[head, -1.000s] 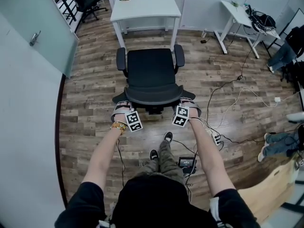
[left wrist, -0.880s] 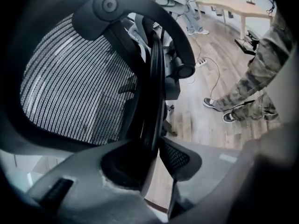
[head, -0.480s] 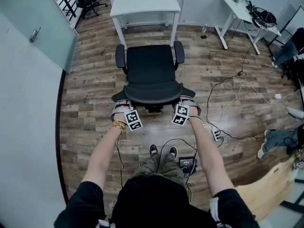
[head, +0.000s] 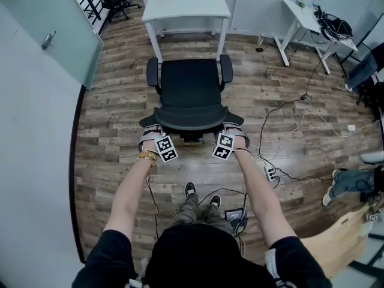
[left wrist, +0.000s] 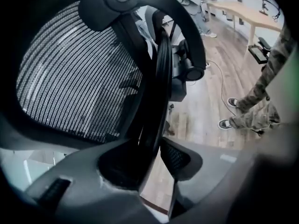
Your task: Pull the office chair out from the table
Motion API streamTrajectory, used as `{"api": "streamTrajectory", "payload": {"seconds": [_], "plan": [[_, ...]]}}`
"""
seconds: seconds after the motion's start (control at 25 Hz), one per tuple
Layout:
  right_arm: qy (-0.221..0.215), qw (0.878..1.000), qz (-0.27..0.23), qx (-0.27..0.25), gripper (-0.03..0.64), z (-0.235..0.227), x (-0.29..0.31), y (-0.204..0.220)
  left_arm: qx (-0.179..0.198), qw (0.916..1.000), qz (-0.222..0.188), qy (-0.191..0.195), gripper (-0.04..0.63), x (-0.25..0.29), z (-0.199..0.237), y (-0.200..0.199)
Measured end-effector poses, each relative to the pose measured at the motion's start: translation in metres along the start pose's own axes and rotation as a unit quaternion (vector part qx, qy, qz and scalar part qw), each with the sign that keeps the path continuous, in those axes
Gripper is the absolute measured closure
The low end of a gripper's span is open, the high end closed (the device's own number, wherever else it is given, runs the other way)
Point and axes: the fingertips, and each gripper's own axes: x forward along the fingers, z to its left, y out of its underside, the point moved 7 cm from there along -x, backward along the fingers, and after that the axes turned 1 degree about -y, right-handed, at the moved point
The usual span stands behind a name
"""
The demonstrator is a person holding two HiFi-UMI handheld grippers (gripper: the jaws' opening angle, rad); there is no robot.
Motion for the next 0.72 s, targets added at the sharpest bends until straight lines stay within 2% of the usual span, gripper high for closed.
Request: {"api": "streamTrajectory", "payload": {"seconds": [0.36,0.56,0.72], "plan": [[-0.001,1.000,-0.012,0.011,0.499,-0.001,-0.003,0.001,0.002,0.9996,-0.018,-0.021,0.438,-0.004,-0.001,0.000],[-0.013,0.999,-0.025,0.016,0.427,0.004,-0.008,0.002,-0.019,0.9994,-0.027,-0.012,0.430,-0.008,-0.001,-0.001],[-0.011,0.996,-0.046,0.078,0.422,-0.002,-0.015,-0.001,-0.047,0.9979,-0.043,-0.011,0.421,-0.016,0.002,-0.001]]}}
